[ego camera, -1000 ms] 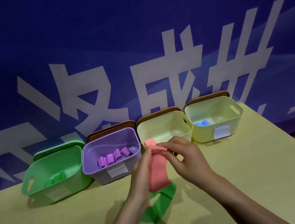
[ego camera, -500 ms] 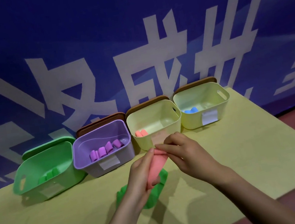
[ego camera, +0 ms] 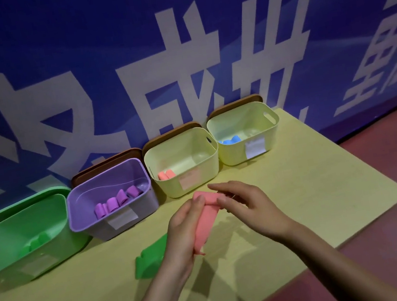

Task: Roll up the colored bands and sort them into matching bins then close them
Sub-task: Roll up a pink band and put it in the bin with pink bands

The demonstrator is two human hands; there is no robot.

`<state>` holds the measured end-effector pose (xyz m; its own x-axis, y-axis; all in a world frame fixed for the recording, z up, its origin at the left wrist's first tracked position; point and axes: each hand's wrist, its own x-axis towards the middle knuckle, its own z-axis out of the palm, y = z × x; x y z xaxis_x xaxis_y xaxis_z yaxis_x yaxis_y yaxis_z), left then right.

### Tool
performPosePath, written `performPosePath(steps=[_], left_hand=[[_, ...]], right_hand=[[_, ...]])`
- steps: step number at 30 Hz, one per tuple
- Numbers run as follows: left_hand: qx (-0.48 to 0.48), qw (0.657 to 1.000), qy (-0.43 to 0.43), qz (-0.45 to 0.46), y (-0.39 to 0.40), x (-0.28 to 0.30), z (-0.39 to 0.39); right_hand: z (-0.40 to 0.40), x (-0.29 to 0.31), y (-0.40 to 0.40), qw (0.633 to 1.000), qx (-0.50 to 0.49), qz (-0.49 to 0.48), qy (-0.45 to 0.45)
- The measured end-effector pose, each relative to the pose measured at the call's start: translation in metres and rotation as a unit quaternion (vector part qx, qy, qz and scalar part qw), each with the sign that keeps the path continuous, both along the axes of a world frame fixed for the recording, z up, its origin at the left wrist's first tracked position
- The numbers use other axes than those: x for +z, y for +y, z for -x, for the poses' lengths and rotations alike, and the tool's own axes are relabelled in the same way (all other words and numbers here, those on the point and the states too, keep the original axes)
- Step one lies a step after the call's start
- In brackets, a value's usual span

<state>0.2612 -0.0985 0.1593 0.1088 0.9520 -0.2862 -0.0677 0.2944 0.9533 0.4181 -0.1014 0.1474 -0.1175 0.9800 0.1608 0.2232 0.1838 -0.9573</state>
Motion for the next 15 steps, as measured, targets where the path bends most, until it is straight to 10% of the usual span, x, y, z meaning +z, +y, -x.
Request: performPosePath(steps=[6, 15], left_hand=[[0.04, 0.998, 0.035, -0.024, 0.002, 0.0, 0.01], [0.067, 0.996, 0.05, -0.029, 0.014, -0.002, 0.019]], right_hand=[[0.022, 0.011, 0.004, 0.997, 0.009, 0.033, 0.074], [0.039, 0.001, 0.023, 0.986, -0.034, -0.135, -0.088]])
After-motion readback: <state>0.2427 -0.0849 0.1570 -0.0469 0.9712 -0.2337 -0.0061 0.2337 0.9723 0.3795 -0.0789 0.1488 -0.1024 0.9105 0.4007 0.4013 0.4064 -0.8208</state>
